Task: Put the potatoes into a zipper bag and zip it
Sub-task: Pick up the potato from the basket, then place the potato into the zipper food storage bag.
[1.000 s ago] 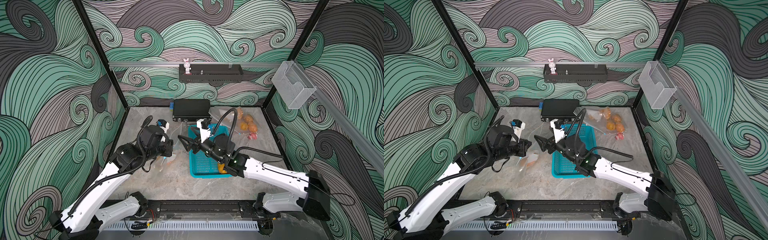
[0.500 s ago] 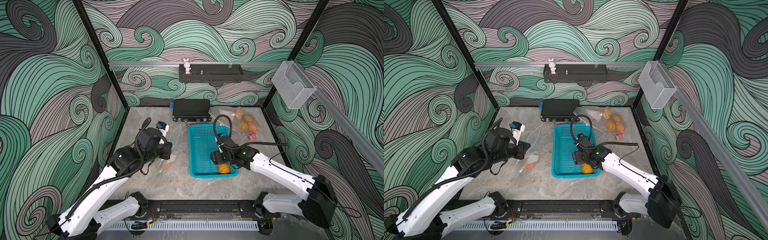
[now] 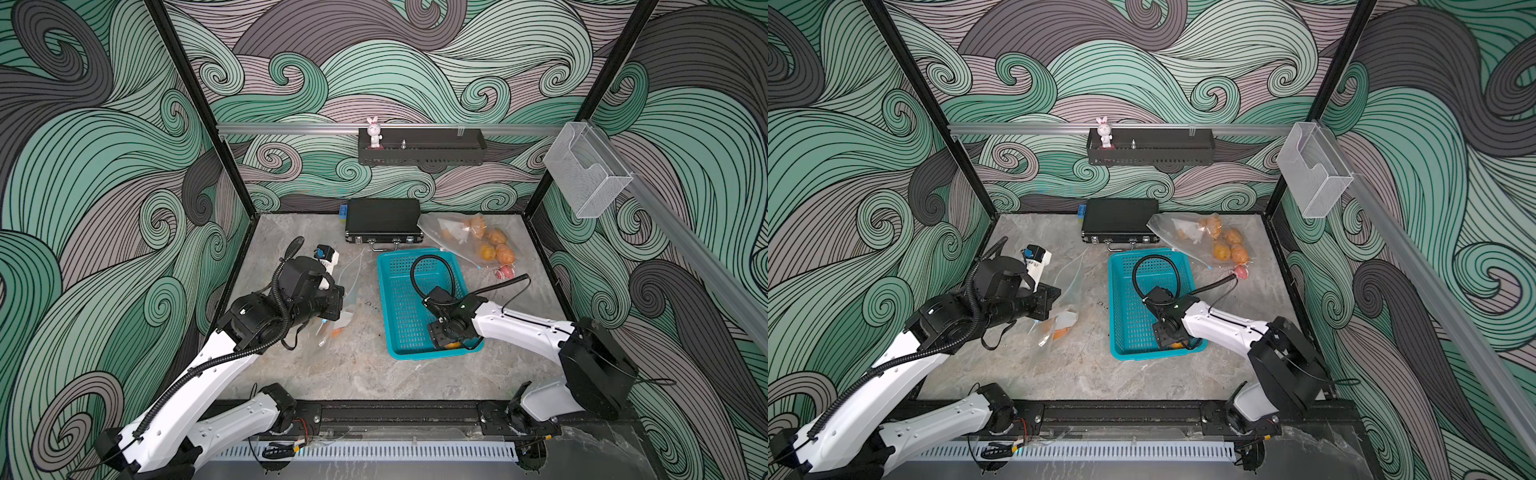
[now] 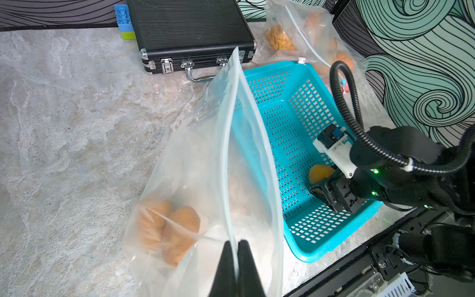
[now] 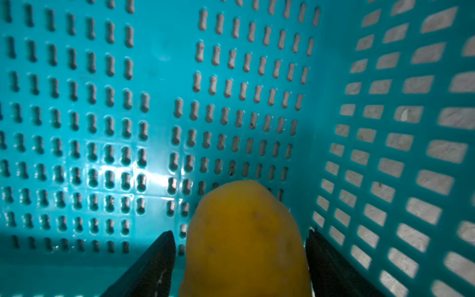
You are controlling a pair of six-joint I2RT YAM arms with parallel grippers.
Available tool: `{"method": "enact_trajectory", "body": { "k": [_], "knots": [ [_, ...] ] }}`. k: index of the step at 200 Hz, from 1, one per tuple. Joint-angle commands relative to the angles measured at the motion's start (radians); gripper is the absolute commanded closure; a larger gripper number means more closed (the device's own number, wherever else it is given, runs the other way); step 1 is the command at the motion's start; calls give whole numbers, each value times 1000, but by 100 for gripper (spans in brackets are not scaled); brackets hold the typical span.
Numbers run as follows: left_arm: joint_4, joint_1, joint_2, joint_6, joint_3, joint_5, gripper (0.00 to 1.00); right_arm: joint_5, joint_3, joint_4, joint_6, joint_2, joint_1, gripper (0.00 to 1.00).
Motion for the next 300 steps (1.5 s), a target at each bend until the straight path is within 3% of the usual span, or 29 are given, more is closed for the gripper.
{"method": "enact_trajectory", "body": {
  "k": [1, 48, 96, 121, 144, 190, 228, 300],
  "knots": [
    [-12, 5, -14, 14, 3, -9, 100, -37, -1, 28, 22, 29, 0, 25],
    [-19, 5, -15, 17, 0, -11, 100, -25, 10, 51, 25, 48, -1, 36],
    [-27, 5, -18, 23, 6, -16, 100, -88, 90, 82, -19, -221, 2, 39],
    [-39, 5, -12, 23, 18, -13, 100, -170, 110, 280, -4, -401, 11, 43],
    [-45, 5, -19, 24, 33, 4, 100, -250, 87, 603, 61, -471, 41, 45],
    [-63, 5, -17, 29, 62, 71, 100, -333, 185, 971, 92, -316, 145, 45],
    [-76, 5, -2, 27, 84, 107, 100, -353, 305, 1096, 49, -135, 212, 45],
    [-100, 6, 0, 5, 138, 81, 100, -267, 286, 1313, -54, -23, 251, 46]
  ]
}}
